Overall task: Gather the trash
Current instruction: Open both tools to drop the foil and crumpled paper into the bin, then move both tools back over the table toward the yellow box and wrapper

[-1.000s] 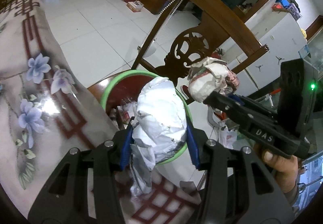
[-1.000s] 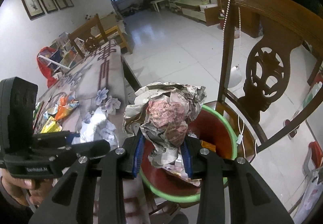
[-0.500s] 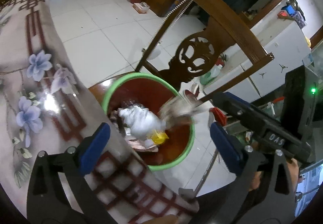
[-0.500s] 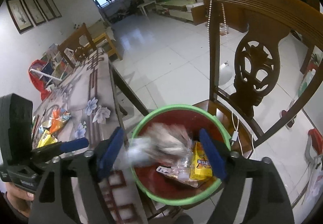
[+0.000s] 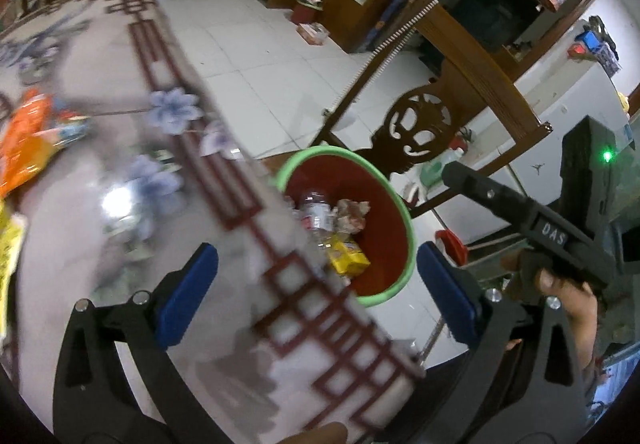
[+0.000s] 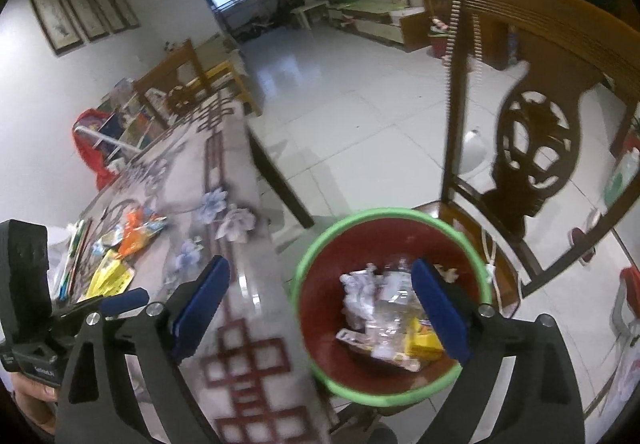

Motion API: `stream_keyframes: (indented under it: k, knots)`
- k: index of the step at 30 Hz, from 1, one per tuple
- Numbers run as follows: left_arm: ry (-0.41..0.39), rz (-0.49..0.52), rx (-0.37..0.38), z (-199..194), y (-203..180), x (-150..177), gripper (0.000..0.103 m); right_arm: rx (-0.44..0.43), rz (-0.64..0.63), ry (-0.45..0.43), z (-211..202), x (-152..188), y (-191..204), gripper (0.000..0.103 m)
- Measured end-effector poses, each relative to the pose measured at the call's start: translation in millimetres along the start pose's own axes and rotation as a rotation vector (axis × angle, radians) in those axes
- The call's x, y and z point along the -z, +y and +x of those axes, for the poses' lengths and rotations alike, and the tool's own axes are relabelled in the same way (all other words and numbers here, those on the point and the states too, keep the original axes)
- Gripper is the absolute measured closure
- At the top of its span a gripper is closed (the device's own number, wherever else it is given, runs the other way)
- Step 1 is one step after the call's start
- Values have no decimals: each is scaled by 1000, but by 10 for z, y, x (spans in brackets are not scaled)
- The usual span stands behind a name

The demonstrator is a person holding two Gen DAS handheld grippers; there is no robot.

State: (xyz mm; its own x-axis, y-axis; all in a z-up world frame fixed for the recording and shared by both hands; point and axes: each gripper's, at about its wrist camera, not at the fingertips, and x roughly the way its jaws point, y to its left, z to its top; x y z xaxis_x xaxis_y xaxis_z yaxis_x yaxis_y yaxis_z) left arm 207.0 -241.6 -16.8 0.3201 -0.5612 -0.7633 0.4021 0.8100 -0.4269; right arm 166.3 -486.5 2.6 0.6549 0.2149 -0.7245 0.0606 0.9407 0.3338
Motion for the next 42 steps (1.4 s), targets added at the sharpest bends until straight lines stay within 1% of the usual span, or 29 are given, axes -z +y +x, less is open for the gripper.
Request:
stream_keyframes:
  k: [8, 14, 15, 21, 24, 27, 32, 35, 40, 41, 42]
  knots:
    - [-42, -71, -83, -538, 516, 268, 6, -64, -123, 23, 99, 2, 731, 10]
    - [-80, -104, -176, -968, 985, 485, 6, -105, -219, 60, 237, 87, 1274, 9]
    - [-87, -109, -204, -1059, 1102, 514, 6, -111, -235, 70, 278, 107, 1360, 9]
    - [-110, -151, -301, -1369, 1630, 516, 6, -144, -304, 111, 452, 190, 1773, 9]
    - [-84, -127, -359, -1352, 1820, 447, 6, -149, -332, 123, 515, 221, 1912, 8]
    - [-50, -99, -391, -1235, 1944, 385, 6, -154, -354, 136, 580, 254, 2038, 8]
    - [4, -64, -402, -959, 2044, 315, 6, -142, -405, 151, 688, 315, 2187, 8]
    - [26, -65, -412, -821, 2099, 290, 6, -131, -425, 166, 749, 346, 2203, 8]
    - [45, -74, -437, -672, 2175, 299, 6, -140, -434, 176, 802, 356, 2241, 8]
    - [48, -78, -446, -653, 2201, 317, 9, -143, -435, 177, 804, 354, 2252, 8]
    - [46, -84, -447, -649, 2213, 330, 21, -148, -436, 177, 808, 352, 2269, 8]
